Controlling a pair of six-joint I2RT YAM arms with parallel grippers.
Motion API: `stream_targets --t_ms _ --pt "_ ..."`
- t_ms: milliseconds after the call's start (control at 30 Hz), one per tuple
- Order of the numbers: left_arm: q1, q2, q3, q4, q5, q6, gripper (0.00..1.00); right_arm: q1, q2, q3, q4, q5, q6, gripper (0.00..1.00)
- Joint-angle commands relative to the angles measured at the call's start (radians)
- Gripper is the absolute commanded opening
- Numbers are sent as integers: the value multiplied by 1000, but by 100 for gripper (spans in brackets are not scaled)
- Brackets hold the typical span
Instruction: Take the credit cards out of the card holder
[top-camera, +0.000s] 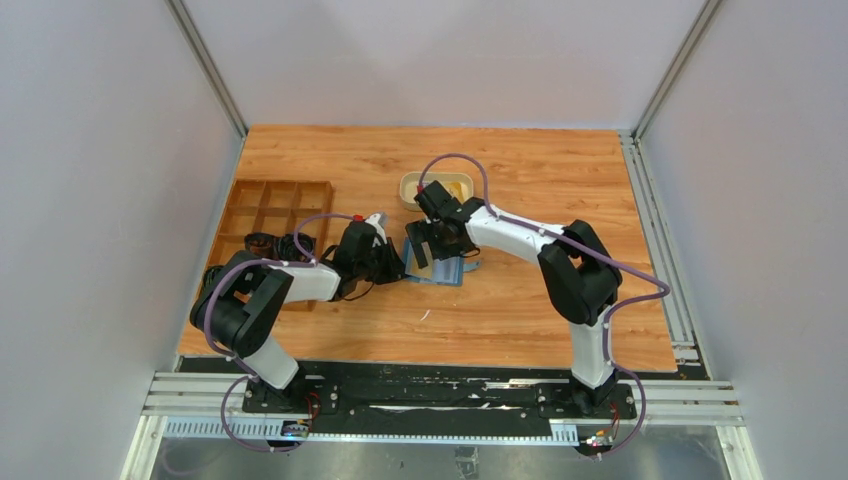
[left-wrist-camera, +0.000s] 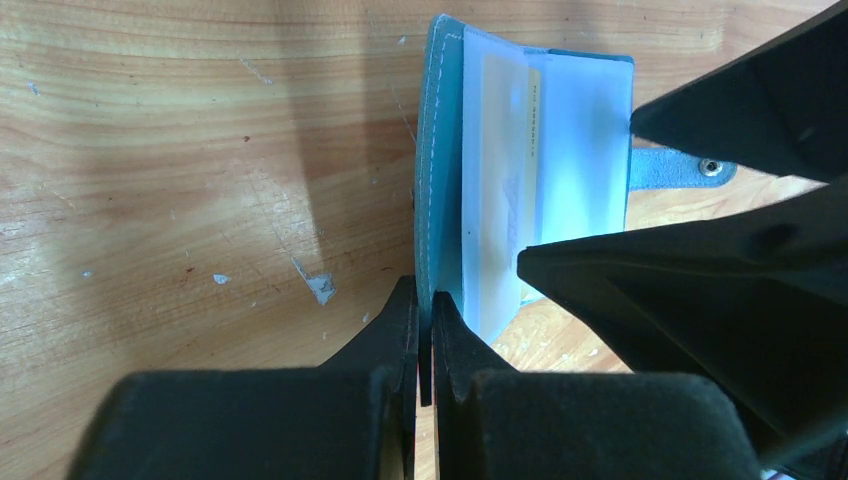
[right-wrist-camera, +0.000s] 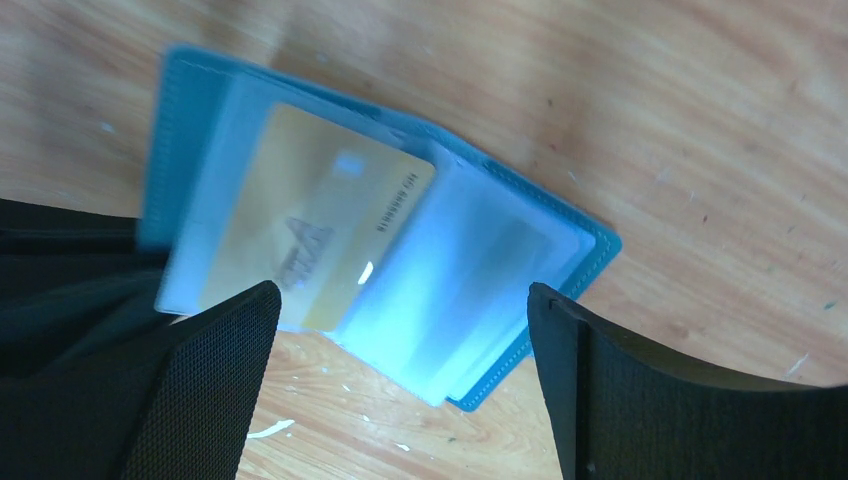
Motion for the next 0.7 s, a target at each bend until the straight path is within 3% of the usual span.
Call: stream_targets --t_ms 0,667 --pt "1 53 -44 -116 -58 36 0 -17 -28 -61 -26 27 67 97" --pt "1 71 -55 -96 -46 34 0 2 -66 -67 23 -78 91 96"
